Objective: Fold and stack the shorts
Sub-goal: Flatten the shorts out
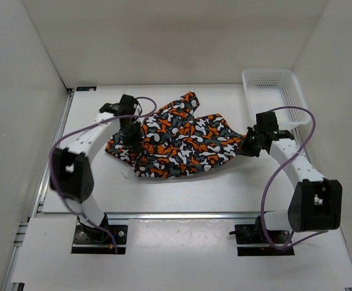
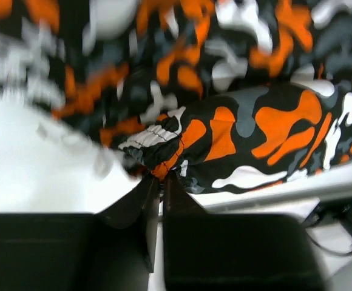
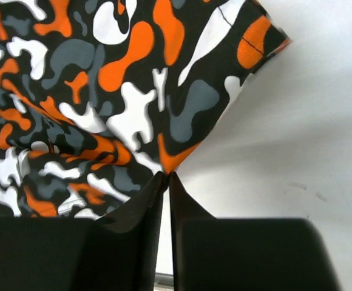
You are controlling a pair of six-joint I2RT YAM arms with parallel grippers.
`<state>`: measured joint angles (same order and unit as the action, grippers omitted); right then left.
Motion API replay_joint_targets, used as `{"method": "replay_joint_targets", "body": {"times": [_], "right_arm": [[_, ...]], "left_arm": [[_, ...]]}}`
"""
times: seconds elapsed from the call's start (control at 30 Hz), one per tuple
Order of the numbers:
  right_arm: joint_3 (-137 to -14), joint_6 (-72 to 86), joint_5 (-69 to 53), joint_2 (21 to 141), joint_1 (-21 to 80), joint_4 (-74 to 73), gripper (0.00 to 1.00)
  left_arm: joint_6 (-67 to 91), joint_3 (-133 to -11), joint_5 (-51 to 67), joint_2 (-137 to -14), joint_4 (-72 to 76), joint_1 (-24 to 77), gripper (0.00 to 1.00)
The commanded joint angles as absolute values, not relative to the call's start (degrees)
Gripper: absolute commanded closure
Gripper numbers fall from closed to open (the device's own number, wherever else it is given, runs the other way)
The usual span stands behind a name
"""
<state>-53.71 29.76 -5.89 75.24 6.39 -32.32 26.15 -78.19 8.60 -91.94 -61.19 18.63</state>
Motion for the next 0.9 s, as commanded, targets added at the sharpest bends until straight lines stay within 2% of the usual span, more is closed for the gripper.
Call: {"method": "replay_joint_targets", "body": {"times": [0.0,0.07,0.1,0.13,0.17,0.2,0.23,0.27,0.3,0.33,0.5,0.57,0.6,0.67,0.77,0.87], "right_arm": [[-59.8,29.9,-4.0,80.4,6.5,-31.4,0.86],[-64.8,28.7,-3.3,82.7,6.5,-33.6,0.78],[-65.3,28.7,-2.5,82.7,6.5,-33.6,0.67],[-65.3,28.0,-1.9,81.7,7.0,-33.6,0.59],[-65.3,27.3,-1.2,81.1,7.0,-33.6,0.49],[-64.5,27.3,0.0,80.0,7.0,-34.1,0.42],[-63.7,27.3,0.5,79.5,7.0,-34.1,0.4],[-63.2,27.3,0.5,78.9,7.0,-34.6,0.38],[-62.5,27.3,0.5,77.9,7.0,-34.6,0.32],[-61.7,27.3,0.5,77.2,7.0,-34.6,0.31],[-56.6,27.9,1.6,73.0,7.0,-34.6,0.3],[-55.8,27.9,1.6,72.2,7.0,-35.2,0.3],[-55.8,27.9,1.6,71.7,7.0,-35.2,0.3],[-55.1,27.9,1.6,71.7,7.0,-35.2,0.3],[-55.1,27.9,1.6,71.2,7.0,-35.2,0.3],[-55.1,27.9,1.6,71.2,7.0,-35.2,0.3]], "left_arm": [[24.1,-88.3,6.7,-101.6,-60.9,16.6,0.8],[23.6,-91.7,7.2,-103.8,-62.7,16.1,0.72],[23.6,-92.3,7.7,-102.5,-62.8,16.1,0.65],[23.6,-92.3,7.7,-101.1,-62.1,16.1,0.47],[23.6,-91.8,7.7,-99.6,-62.1,16.1,0.4],[23.6,-90.3,7.7,-96.9,-62.1,16.1,0.38],[24.2,-89.2,7.2,-95.6,-62.1,16.1,0.38],[24.2,-87.8,7.2,-94.3,-62.1,16.6,0.4],[24.8,-84.8,6.5,-91.5,-61.5,16.6,0.42],[25.6,-83.2,5.9,-89.8,-61.5,16.6,0.46],[29.4,-75.8,8.7,-80.9,-57.9,17.2,0.81],[30.8,-73.3,11.9,-78.5,-55.7,18.8,0.81],[30.8,-72.4,12.5,-78.0,-54.9,18.8,0.78],[31.5,-69.9,12.5,-77.4,-52.4,20.2,0.44],[30.3,-68.2,10.8,-79.3,-50.1,20.9,0.08],[28.6,-68.2,10.8,-83.2,-48.0,22.1,0.06]]}}
